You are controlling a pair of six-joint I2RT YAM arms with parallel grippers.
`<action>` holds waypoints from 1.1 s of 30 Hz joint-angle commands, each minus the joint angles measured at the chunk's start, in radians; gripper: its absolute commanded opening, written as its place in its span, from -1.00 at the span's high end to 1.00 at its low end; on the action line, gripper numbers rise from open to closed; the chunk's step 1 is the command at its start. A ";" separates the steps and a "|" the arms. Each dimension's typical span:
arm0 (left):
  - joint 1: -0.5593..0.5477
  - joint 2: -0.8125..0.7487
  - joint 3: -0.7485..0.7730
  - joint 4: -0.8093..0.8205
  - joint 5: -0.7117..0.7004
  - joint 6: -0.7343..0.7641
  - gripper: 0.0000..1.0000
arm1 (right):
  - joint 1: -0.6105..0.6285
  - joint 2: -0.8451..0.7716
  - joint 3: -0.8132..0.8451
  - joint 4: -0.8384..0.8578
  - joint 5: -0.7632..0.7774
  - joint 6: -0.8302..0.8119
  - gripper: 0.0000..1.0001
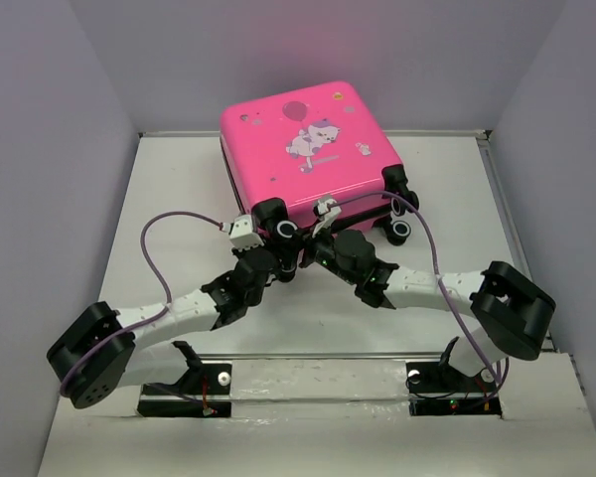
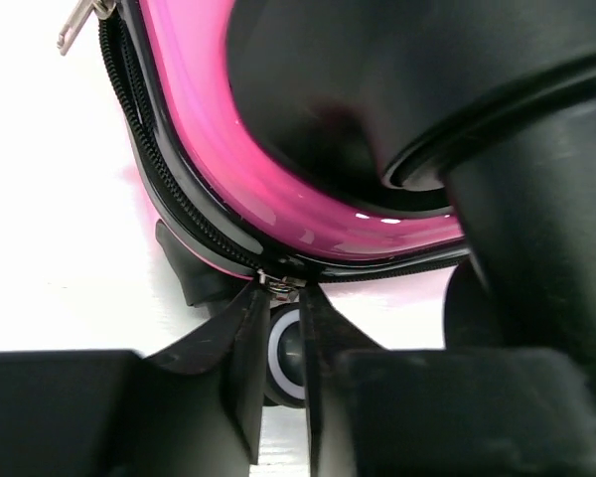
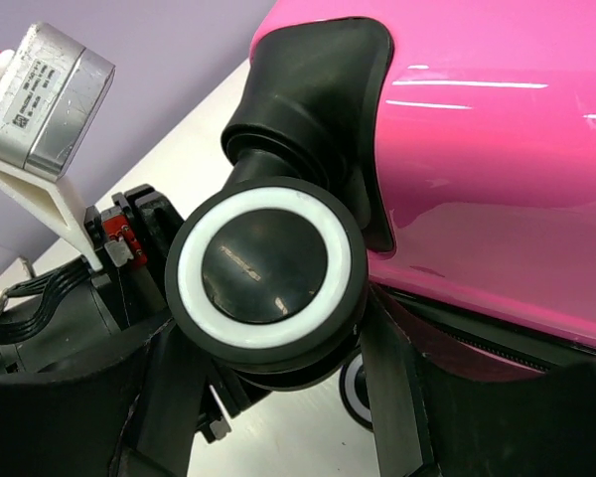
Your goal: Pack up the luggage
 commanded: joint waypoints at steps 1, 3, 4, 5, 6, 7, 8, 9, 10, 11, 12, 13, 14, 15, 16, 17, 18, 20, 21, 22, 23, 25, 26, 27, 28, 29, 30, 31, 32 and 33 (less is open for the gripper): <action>0.018 -0.002 0.087 0.144 -0.243 0.010 0.73 | 0.061 -0.022 0.006 0.099 -0.086 0.037 0.86; 0.018 -0.019 0.080 0.138 -0.260 0.020 0.85 | 0.061 -0.034 -0.007 0.099 -0.049 0.037 0.86; 0.018 -0.025 0.077 0.132 -0.273 0.029 0.88 | 0.061 -0.046 -0.022 0.100 -0.041 0.036 0.86; 0.018 -0.038 0.067 0.129 -0.276 0.033 0.89 | 0.061 -0.052 -0.027 0.099 -0.024 0.034 0.86; 0.019 -0.045 0.059 0.126 -0.279 0.035 0.88 | 0.061 -0.060 -0.034 0.100 -0.015 0.033 0.86; 0.021 -0.053 0.051 0.123 -0.277 0.038 0.89 | 0.061 -0.069 -0.042 0.097 -0.003 0.031 0.86; 0.022 -0.061 0.041 0.120 -0.274 0.041 0.89 | 0.061 -0.078 -0.051 0.094 0.011 0.030 0.86; 0.030 -0.073 0.019 0.110 -0.268 0.043 0.89 | 0.061 -0.106 -0.070 0.091 0.037 0.024 0.86; 0.034 -0.081 0.007 0.101 -0.267 0.043 0.89 | 0.061 -0.123 -0.080 0.085 0.052 0.019 0.86; 0.039 -0.091 -0.008 0.083 -0.267 0.043 0.89 | 0.061 -0.140 -0.091 0.065 0.068 0.007 0.86; 0.051 -0.102 -0.025 0.075 -0.267 0.038 0.89 | 0.061 -0.179 -0.102 0.056 0.097 0.001 0.86; 0.062 -0.131 -0.062 0.067 -0.256 0.023 0.88 | 0.061 -0.199 -0.126 0.039 0.109 -0.005 0.86; 0.074 -0.151 -0.079 0.055 -0.244 0.015 0.88 | 0.061 -0.221 -0.139 0.028 0.124 -0.012 0.86; 0.105 -0.191 -0.111 0.051 -0.213 0.011 0.89 | 0.061 -0.262 -0.160 0.001 0.147 -0.024 0.86; 0.122 -0.211 -0.123 0.047 -0.213 0.011 0.89 | 0.061 -0.284 -0.169 0.000 0.157 -0.028 0.87; 0.137 -0.251 -0.142 0.037 -0.189 0.011 0.89 | 0.061 -0.304 -0.179 -0.030 0.167 -0.036 0.86; 0.157 -0.268 -0.150 0.032 -0.172 0.012 0.89 | 0.061 -0.324 -0.186 -0.044 0.174 -0.041 0.86; 0.218 -0.292 -0.156 0.017 -0.121 0.015 0.89 | 0.061 -0.377 -0.208 -0.088 0.187 -0.044 0.86; 0.241 -0.304 -0.156 0.014 -0.078 0.014 0.88 | 0.061 -0.393 -0.215 -0.101 0.193 -0.045 0.86; 0.287 -0.306 -0.156 0.014 -0.060 0.015 0.89 | 0.061 -0.426 -0.229 -0.127 0.195 -0.047 0.86; 0.307 -0.302 -0.147 0.014 -0.046 0.017 0.89 | 0.061 -0.443 -0.235 -0.138 0.192 -0.044 0.86; 0.343 -0.280 -0.127 0.020 -0.008 0.026 0.88 | 0.061 -0.471 -0.249 -0.154 0.183 -0.041 0.86; 0.376 -0.265 -0.110 0.020 0.000 0.030 0.89 | 0.061 -0.483 -0.255 -0.164 0.178 -0.041 0.86; 0.395 -0.236 -0.078 0.015 0.014 0.020 0.89 | 0.061 -0.500 -0.263 -0.167 0.165 -0.036 0.86; 0.413 -0.225 -0.068 0.015 0.058 0.008 0.89 | 0.061 -0.505 -0.265 -0.170 0.158 -0.038 0.86; 0.430 -0.216 -0.059 0.015 0.081 -0.012 0.89 | 0.061 -0.506 -0.263 -0.174 0.148 -0.039 0.86; 0.457 -0.211 -0.053 0.015 0.107 -0.035 0.88 | 0.061 -0.502 -0.255 -0.176 0.125 -0.038 0.86; 0.461 -0.217 -0.045 0.015 0.150 -0.066 0.87 | 0.061 -0.497 -0.249 -0.181 0.111 -0.036 0.86; 0.459 -0.225 -0.041 0.015 0.176 -0.069 0.74 | 0.061 -0.491 -0.243 -0.184 0.094 -0.039 0.86; 0.459 -0.255 -0.038 0.012 0.201 -0.072 0.59 | 0.061 -0.482 -0.235 -0.185 0.077 -0.044 0.86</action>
